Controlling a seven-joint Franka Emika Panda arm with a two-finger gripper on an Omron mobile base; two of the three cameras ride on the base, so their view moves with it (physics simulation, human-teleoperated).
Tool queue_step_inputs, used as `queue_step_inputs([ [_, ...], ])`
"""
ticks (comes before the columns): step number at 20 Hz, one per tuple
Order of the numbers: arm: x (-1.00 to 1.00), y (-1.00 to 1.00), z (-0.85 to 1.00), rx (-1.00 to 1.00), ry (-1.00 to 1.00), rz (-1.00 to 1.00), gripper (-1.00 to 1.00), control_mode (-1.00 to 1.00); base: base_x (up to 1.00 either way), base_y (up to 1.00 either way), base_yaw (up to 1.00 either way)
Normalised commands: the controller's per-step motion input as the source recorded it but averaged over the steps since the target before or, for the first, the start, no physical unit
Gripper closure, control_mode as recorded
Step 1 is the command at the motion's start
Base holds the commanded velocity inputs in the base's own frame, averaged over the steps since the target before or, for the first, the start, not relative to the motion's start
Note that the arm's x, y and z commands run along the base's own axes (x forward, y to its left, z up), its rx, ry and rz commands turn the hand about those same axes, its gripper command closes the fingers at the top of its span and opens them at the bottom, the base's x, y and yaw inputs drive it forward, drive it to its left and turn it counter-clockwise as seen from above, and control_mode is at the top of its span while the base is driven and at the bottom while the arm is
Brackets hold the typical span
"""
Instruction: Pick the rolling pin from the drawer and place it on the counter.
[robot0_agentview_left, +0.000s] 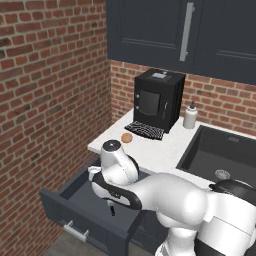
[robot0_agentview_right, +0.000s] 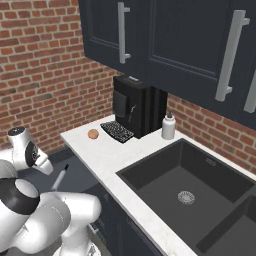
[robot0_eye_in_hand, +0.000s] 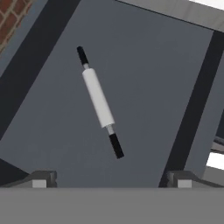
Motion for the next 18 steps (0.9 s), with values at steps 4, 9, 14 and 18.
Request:
queue_step_inputs([
  [4, 0.14, -0.24, -0.21, 0.0, 0.0, 0.0, -1.0, -1.0, 0.0, 0.0, 0.0],
  [9, 0.15, -0.01, -0.32, 0.0, 0.0, 0.0, -1.0, -1.0, 0.0, 0.0, 0.0],
  [14, 0.28, 0.0, -0.35, 0.0, 0.0, 0.0, -1.0, -1.0, 0.0, 0.0, 0.0],
  [18, 0.33, 0.0, -0.14, 0.0, 0.0, 0.0, -1.0, -1.0, 0.0, 0.0, 0.0],
])
